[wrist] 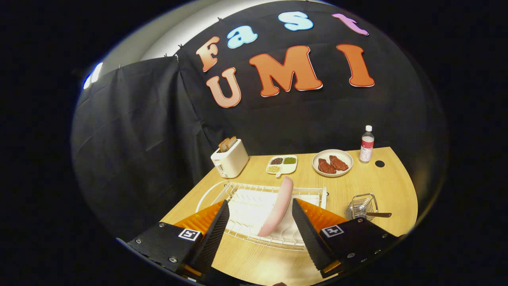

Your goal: Take the plate from the dish rack, then take the spoon from the basket and place it into the plate.

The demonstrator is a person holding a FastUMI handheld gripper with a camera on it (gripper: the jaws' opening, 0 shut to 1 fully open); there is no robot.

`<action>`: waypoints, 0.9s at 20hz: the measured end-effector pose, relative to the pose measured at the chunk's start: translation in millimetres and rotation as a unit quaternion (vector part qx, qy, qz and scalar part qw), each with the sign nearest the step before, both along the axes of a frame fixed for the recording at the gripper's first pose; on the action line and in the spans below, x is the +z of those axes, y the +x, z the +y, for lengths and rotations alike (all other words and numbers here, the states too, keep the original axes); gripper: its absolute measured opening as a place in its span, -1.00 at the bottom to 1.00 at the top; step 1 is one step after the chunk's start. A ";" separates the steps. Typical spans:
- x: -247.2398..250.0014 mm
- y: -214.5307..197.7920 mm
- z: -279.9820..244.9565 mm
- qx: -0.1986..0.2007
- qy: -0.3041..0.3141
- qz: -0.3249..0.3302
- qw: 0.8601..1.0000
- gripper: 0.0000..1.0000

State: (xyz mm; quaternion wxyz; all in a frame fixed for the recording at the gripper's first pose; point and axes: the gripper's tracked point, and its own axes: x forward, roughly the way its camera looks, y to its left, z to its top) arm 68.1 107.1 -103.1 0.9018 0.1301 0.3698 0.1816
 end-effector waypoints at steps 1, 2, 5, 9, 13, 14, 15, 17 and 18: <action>-2.9 3.2 2.3 -0.003 0.001 0.014 1.000 0.90; -5.4 6.5 4.7 -0.001 0.001 0.026 1.000 0.90; -17.2 15.7 6.4 0.000 -0.016 0.063 0.998 0.89; -38.6 27.3 10.9 -0.005 -0.039 0.111 0.993 0.85; -68.5 39.7 18.4 -0.010 -0.046 0.168 0.985 0.76; -78.1 43.9 16.8 -0.011 -0.057 0.180 0.982 0.74; -86.4 46.3 16.2 -0.015 -0.064 0.192 0.979 0.71; -99.4 52.0 16.3 -0.020 -0.072 0.210 0.975 0.62; -106.9 55.7 16.3 -0.021 -0.077 0.218 0.973 0.60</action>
